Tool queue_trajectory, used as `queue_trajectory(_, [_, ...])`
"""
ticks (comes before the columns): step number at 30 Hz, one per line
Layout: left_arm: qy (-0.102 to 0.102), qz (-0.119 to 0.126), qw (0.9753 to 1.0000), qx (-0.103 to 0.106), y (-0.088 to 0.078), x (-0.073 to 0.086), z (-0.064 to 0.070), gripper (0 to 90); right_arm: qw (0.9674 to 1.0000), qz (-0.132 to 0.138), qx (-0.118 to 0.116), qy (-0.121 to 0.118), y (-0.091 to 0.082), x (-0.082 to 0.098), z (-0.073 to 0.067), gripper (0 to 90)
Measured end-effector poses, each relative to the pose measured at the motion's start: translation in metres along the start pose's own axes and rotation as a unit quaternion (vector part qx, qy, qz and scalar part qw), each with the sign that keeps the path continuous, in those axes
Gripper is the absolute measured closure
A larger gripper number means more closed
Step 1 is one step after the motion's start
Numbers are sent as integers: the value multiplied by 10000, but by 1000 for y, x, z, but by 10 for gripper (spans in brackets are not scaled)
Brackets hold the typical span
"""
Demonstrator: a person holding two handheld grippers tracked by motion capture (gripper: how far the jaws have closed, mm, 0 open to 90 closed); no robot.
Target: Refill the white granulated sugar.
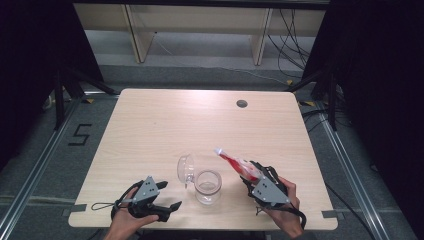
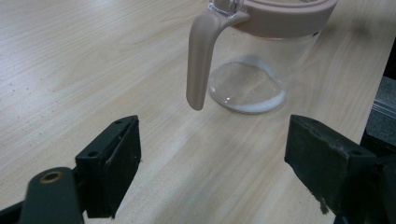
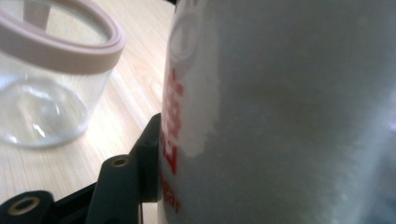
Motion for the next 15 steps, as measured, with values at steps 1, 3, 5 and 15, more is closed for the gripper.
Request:
queue_trajectory(1, [-2, 3, 10000, 3, 0, 0, 0, 182, 9997, -23, 53, -229, -2, -1, 0, 471])
queue_trajectory(3, [46, -8, 10000, 2, 0, 0, -1, 182, 9986, -109, 115, -506, -5, -2, -4, 472])
queue_trajectory(5, [33, -15, 10000, -23, 0, 0, -1, 182, 9953, -187, 176, -932, -7, -4, -8, 472])
queue_trajectory(15, [134, -4, 9999, -12, 0, 0, -3, 182, 9838, -296, 391, -1726, -16, -11, -15, 474])
Point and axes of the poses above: each handheld gripper's, and its own axes: y roughly forward along the jaws, x roughly out of its underside, z roughly to its right, the point moved 6 cm from there along y, roughly forward along the jaws, and after that the axes turned 11 degrees about y, right-handed, at the moved point
